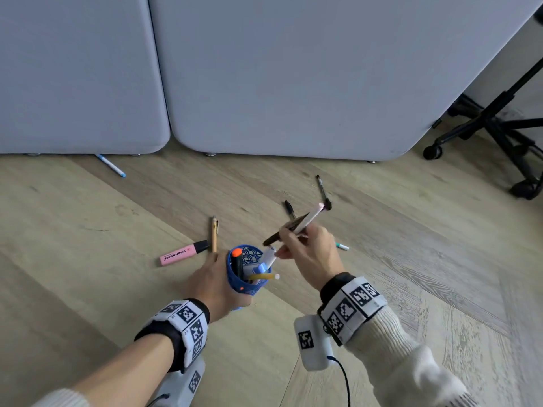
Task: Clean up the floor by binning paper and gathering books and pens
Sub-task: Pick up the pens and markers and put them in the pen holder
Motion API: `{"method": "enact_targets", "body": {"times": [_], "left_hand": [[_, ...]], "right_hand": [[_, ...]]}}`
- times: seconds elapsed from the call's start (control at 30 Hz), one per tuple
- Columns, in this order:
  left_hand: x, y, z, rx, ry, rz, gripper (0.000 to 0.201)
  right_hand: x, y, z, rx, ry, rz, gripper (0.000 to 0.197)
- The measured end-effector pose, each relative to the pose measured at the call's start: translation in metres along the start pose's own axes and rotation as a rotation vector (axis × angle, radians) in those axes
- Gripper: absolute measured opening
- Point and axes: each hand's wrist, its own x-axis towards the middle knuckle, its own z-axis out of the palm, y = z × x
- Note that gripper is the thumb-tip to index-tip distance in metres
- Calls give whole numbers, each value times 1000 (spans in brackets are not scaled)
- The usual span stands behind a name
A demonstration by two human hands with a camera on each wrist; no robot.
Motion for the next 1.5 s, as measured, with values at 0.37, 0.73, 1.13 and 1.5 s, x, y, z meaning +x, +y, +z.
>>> {"method": "enact_targets", "body": {"times": [0.37,0.73,1.13,1.5], "left_hand": [[6,14,-9,17,43,51,65],[27,30,-10,153,-39,131,63],[33,10,-3,29,77,83,72],[43,20,3,33,34,129,73]], "right_hand": [[-4,9,23,56,-20,-109,21],[13,19,41,-331,-249,-486,26],[-3,52,10,-750,-146,-547,36],[45,66,-15,-198,214,-244,14]]}}
